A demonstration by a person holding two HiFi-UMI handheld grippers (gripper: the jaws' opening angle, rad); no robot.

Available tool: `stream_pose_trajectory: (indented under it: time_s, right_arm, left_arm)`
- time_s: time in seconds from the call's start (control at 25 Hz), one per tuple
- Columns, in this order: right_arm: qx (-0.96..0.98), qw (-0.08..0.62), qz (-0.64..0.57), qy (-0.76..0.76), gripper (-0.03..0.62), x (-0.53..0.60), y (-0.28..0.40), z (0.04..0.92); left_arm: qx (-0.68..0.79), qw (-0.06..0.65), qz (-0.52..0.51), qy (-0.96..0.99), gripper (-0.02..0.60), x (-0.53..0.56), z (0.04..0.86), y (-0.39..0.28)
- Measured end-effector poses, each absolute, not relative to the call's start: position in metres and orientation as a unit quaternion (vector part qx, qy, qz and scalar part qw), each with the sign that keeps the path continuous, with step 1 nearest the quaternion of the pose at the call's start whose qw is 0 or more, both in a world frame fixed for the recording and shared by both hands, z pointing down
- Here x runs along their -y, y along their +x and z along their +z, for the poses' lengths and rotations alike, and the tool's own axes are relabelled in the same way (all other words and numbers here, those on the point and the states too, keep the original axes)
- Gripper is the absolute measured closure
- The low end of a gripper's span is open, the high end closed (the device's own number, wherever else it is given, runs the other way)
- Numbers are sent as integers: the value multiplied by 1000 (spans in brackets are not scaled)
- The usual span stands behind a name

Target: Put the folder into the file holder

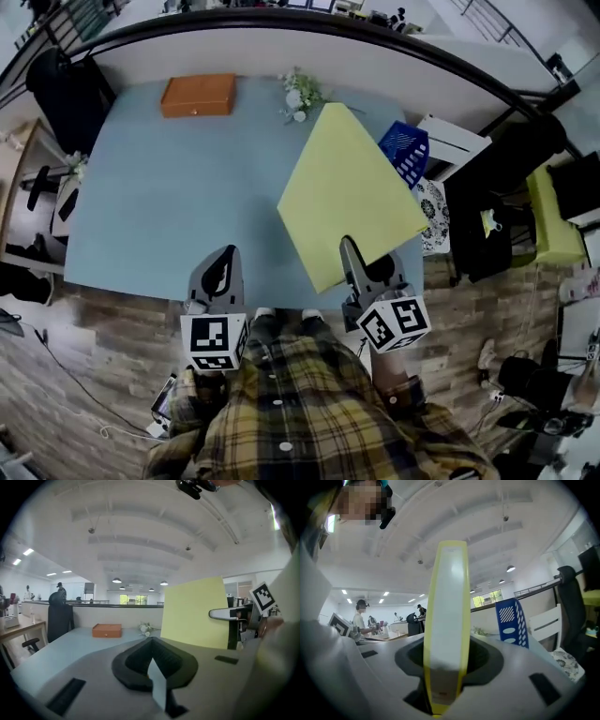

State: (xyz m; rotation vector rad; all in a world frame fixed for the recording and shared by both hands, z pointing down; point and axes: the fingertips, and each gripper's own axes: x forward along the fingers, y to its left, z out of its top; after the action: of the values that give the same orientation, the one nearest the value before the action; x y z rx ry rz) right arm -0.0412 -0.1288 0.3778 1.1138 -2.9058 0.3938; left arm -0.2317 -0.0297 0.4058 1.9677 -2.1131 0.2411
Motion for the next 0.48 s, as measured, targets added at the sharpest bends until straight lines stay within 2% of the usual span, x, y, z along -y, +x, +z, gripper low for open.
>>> stream_pose_trajectory:
  time_s: [0.48]
  right_arm:
    - [864, -17, 136, 484, 422, 94, 17, 381]
  left_arm:
    - [607, 115, 103, 780, 591, 63, 412, -185]
